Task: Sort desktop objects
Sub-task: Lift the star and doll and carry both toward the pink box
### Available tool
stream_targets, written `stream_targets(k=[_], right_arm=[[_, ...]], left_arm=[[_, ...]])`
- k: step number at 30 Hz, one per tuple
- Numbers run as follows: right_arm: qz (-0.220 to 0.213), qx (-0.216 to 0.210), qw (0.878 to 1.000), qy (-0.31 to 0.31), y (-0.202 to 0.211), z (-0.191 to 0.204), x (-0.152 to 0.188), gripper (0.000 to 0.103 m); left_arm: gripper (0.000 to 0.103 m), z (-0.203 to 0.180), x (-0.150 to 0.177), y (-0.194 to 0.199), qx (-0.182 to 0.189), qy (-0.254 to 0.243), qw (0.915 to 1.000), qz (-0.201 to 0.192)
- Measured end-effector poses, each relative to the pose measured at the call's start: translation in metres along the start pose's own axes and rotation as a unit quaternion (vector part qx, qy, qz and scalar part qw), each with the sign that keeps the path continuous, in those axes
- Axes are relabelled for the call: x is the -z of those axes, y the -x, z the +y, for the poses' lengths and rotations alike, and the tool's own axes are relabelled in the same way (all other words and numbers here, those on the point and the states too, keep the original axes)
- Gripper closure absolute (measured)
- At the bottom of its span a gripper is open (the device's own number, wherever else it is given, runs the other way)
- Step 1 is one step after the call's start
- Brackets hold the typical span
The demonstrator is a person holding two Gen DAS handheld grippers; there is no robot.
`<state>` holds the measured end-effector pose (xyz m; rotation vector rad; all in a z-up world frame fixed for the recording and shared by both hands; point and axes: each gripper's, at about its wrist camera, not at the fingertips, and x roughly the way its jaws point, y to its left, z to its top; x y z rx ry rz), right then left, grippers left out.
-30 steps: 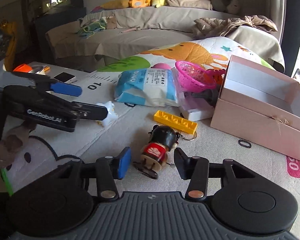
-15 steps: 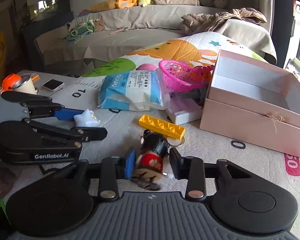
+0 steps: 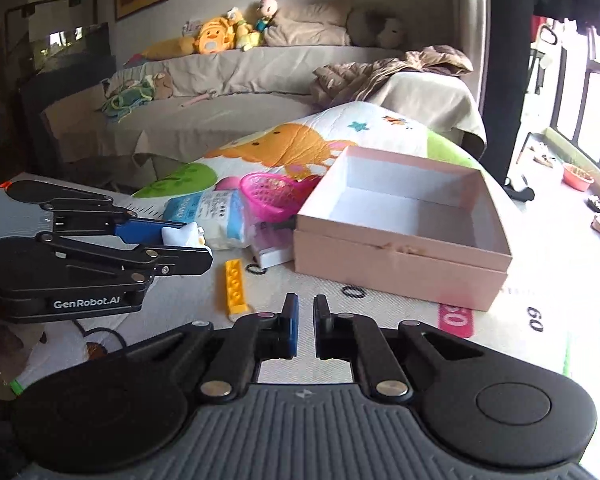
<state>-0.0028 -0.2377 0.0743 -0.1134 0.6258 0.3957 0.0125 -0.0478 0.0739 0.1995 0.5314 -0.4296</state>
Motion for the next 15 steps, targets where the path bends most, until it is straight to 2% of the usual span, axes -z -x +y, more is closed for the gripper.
stream_targets(k=[2, 3, 4, 5, 6, 9, 13, 14, 15], right_arm=[[0.001, -0.005, 1.0, -0.01, -0.001, -0.004, 0.004, 0.092], [0.004, -0.011, 1.0, -0.011, -0.003, -0.003, 0.007, 0.082], [0.005, -0.016, 1.0, -0.01, -0.006, 0.0, 0.009, 0.061], [0.003, -0.022, 1.0, -0.011, -0.01, 0.004, 0.012, 0.048], [0.002, -0.029, 0.999, -0.013, -0.016, 0.008, 0.014, 0.029], [0.022, -0.058, 0.998, -0.016, -0.044, 0.023, 0.015, 0.027], [0.078, -0.038, 0.996, 0.001, -0.076, 0.037, 0.021, 0.028], [0.076, -0.032, 0.996, 0.015, -0.074, 0.039, 0.025, 0.03], [0.071, -0.025, 0.997, 0.035, -0.069, 0.041, 0.03, 0.046]], left_arm=[[0.072, 0.005, -0.005, -0.004, -0.006, 0.006, 1.0, -0.004], [0.072, 0.011, -0.008, -0.007, -0.01, 0.016, 0.9998, -0.002], [0.072, 0.018, -0.01, -0.01, -0.015, 0.027, 0.9995, 0.002], [0.072, 0.025, -0.012, -0.014, -0.021, 0.036, 0.9991, 0.007], [0.072, 0.031, -0.014, -0.017, -0.026, 0.042, 0.9987, 0.01], [0.072, 0.04, -0.02, -0.025, -0.035, 0.046, 0.9982, 0.02], [0.072, 0.039, -0.024, -0.027, -0.036, 0.036, 0.9983, 0.026], [0.072, 0.038, -0.023, -0.026, -0.033, 0.033, 0.9985, 0.027], [0.072, 0.036, -0.023, -0.025, -0.03, 0.03, 0.9987, 0.028]])
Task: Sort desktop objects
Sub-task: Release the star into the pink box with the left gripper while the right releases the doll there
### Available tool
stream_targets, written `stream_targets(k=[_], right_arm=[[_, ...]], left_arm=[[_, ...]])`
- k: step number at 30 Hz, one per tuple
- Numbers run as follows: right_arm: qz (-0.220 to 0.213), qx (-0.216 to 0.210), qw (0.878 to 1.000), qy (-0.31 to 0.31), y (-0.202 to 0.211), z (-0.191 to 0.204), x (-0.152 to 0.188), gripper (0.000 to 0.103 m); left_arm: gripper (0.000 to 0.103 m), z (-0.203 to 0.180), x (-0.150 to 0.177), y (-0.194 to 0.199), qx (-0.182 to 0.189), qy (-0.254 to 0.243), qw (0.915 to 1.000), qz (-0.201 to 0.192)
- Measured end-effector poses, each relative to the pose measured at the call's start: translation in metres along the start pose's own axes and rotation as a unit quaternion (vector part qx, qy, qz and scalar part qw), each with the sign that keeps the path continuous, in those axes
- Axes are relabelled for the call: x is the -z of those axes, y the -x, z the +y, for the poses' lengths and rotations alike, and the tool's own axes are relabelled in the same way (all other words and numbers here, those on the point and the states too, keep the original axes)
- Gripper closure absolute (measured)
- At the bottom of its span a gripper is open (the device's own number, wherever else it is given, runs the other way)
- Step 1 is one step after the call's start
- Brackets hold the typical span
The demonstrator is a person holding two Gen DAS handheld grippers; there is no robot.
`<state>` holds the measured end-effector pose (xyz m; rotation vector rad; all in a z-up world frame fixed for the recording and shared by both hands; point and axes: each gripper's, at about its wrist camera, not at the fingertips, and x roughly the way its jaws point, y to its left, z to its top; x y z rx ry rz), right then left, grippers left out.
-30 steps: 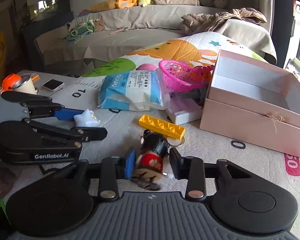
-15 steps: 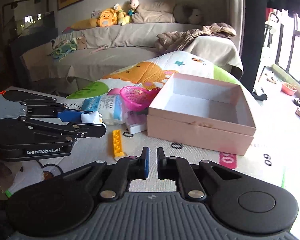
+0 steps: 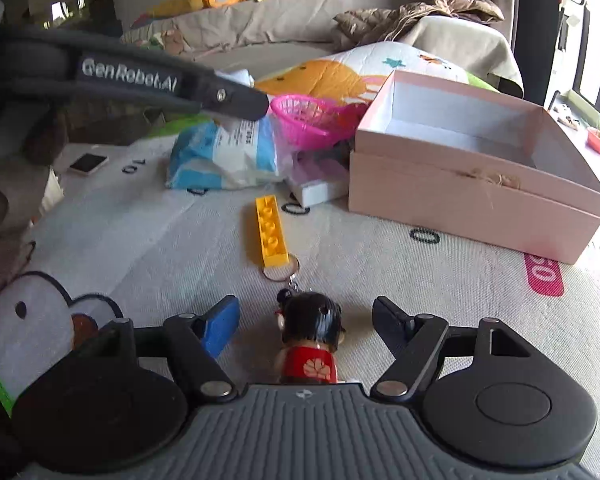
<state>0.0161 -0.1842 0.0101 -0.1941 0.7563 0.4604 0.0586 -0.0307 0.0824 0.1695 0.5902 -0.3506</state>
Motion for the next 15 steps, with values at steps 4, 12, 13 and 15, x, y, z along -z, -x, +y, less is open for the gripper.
stream_targets(k=[4, 12, 13, 15], right_arm=[[-0.005, -0.01, 1.0, 0.013, 0.032, -0.009, 0.012, 0.073], [-0.109, 0.037, 0.991, -0.073, 0.091, -0.089, -0.049, 0.073], [-0.119, 0.042, 0.988, -0.088, 0.091, -0.103, -0.065, 0.073], [-0.135, 0.034, 0.983, -0.117, 0.086, -0.125, -0.092, 0.073]], left_arm=[[0.072, -0.009, -0.001, 0.0, 0.024, -0.004, 0.9997, -0.004], [0.072, -0.03, -0.038, -0.02, 0.075, -0.004, 0.9963, -0.042], [0.072, -0.032, -0.048, -0.027, 0.075, -0.001, 0.9959, -0.051], [0.07, -0.032, -0.068, -0.043, 0.079, 0.022, 0.9948, -0.06]])
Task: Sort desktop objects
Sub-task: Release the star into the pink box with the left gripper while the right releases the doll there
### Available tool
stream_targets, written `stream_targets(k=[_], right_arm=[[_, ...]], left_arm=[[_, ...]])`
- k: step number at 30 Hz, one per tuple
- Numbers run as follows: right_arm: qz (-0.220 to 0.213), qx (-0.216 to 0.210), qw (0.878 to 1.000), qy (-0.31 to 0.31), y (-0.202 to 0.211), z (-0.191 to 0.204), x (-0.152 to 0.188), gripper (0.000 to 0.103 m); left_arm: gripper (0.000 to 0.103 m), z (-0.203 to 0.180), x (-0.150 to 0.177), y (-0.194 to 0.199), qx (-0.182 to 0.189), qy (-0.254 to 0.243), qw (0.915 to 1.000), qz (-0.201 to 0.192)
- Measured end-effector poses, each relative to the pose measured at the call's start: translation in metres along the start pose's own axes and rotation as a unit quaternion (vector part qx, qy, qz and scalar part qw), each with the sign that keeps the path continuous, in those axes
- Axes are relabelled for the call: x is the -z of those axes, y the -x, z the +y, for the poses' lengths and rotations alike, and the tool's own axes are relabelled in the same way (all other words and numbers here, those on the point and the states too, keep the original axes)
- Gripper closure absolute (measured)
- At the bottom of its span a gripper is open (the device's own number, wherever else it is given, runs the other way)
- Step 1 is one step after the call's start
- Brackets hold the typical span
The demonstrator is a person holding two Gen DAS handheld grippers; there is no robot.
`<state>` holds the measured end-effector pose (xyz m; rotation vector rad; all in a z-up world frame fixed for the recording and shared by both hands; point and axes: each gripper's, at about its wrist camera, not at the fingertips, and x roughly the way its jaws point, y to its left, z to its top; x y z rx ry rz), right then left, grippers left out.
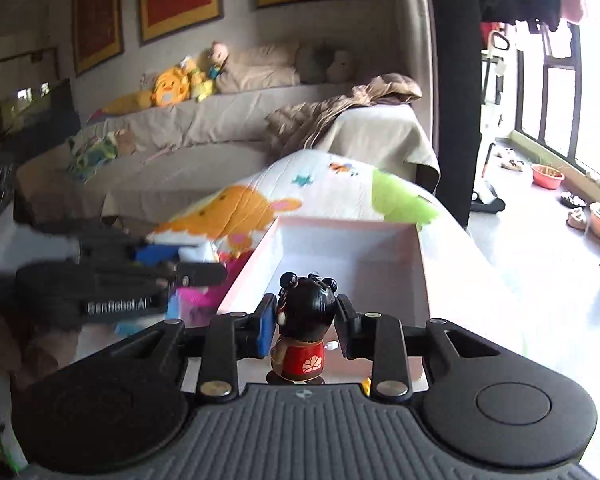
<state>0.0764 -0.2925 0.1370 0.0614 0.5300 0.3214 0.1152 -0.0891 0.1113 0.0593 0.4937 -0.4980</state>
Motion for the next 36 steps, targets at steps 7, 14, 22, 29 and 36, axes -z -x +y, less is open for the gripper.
stream_targets(k=[7, 14, 22, 29, 36], right_arm=[[-0.016, 0.045, 0.998, -0.033, -0.055, -0.047, -0.032, 0.04], [0.072, 0.054, 0.989, -0.114, -0.112, -0.089, 0.019, 0.04], [0.077, 0.028, 0.996, -0.017, -0.127, -0.024, 0.024, 0.027], [0.015, 0.043, 0.999, -0.03, -0.061, -0.021, 0.041, 0.016], [0.069, 0.109, 0.988, -0.082, -0.063, -0.061, 0.083, 0.016]], left_arm=[[0.023, 0.026, 0.01, -0.004, -0.014, 0.026, 0.9995, 0.008], [0.002, 0.025, 0.088, 0.05, -0.077, -0.056, 0.9954, -0.001], [0.0, 0.06, 0.114, 0.069, -0.136, 0.017, 0.9904, 0.016], [0.0, 0.076, 0.12, 0.077, -0.181, 0.041, 0.9824, 0.018], [0.0, 0.093, 0.121, 0.074, -0.2, 0.067, 0.9772, 0.021]])
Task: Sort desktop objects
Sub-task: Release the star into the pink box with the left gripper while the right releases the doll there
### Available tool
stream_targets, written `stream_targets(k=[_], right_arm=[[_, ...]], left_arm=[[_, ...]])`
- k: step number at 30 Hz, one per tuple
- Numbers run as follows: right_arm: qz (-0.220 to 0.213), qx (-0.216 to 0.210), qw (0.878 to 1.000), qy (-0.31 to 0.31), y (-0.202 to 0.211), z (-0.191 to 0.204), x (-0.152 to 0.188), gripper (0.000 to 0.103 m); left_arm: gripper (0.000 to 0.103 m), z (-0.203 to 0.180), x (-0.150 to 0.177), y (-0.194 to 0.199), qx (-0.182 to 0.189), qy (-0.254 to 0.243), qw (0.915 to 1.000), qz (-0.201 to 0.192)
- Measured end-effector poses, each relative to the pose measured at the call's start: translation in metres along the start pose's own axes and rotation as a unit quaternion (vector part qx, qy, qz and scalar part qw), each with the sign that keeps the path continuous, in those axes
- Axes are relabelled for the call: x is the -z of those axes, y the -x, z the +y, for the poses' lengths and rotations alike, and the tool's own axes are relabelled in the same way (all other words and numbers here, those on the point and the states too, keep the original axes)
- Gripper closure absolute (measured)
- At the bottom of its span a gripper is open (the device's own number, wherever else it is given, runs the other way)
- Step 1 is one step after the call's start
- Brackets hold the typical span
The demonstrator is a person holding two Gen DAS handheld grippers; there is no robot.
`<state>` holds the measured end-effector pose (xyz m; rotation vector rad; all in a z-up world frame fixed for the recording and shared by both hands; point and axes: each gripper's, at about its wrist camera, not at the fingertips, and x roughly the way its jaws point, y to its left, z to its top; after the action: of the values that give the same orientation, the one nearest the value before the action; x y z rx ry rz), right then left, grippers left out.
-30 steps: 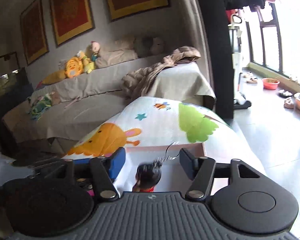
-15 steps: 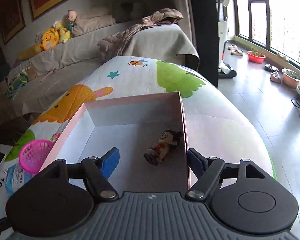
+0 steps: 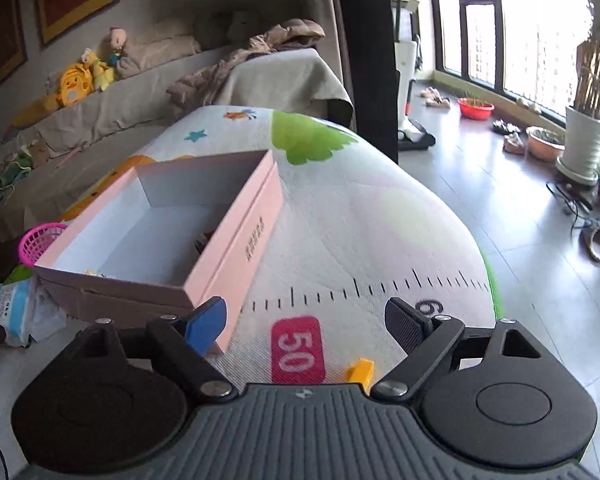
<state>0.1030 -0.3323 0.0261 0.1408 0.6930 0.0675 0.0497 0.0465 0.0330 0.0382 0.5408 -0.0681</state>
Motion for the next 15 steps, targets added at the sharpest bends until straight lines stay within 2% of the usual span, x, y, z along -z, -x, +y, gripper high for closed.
stream_targets(k=[3, 6, 9, 11, 12, 13, 15], right_arm=[[0.01, -0.014, 1.0, 0.023, -0.012, 0.01, 0.005, 0.023], [0.014, 0.007, 0.996, 0.086, -0.025, 0.03, 0.006, 0.035], [0.025, 0.009, 0.996, 0.086, -0.034, 0.031, 0.006, 0.05], [0.028, 0.006, 0.995, 0.091, -0.027, 0.033, 0.008, 0.065], [0.034, -0.001, 0.995, 0.094, -0.021, 0.034, 0.011, 0.079], [0.039, -0.009, 0.994, 0.097, -0.015, 0.036, 0.015, 0.085], [0.047, -0.029, 0.992, 0.111, -0.001, 0.045, 0.026, 0.086]], left_arm=[[0.0, 0.006, 0.003, 0.005, -0.002, 0.006, 1.0, -0.001], [0.0, 0.013, 0.005, 0.007, -0.005, 0.01, 0.9999, 0.001], [0.0, 0.021, 0.007, 0.011, -0.007, 0.018, 0.9998, 0.002], [0.0, 0.027, 0.008, 0.013, -0.008, 0.023, 0.9997, 0.002], [0.0, 0.03, 0.008, 0.013, -0.007, 0.025, 0.9996, 0.003], [0.0, 0.032, 0.009, 0.013, -0.007, 0.028, 0.9996, 0.005], [0.0, 0.036, 0.009, 0.011, -0.008, 0.032, 0.9994, 0.008]])
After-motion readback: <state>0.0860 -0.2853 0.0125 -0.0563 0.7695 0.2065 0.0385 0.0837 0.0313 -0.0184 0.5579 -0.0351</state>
